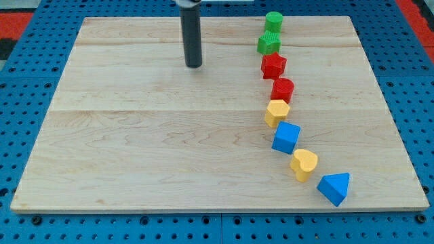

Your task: Move your arm closer to the blue triangle

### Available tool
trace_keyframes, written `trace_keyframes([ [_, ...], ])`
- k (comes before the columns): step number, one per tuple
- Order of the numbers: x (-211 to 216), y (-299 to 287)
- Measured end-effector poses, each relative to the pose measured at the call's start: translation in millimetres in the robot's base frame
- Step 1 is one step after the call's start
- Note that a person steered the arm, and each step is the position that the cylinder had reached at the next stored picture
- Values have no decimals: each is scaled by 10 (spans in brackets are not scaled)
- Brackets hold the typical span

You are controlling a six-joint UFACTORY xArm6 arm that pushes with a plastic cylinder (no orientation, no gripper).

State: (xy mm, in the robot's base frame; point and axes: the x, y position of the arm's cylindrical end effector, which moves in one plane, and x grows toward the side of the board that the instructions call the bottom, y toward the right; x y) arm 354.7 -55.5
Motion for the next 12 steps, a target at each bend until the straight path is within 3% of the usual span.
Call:
trace_keyframes([
  [2, 1399, -152],
  [3, 2051, 64],
  [5, 2239, 852],
  [6, 2239, 906],
  [8, 2643, 1162],
  [12, 2640, 1626],
])
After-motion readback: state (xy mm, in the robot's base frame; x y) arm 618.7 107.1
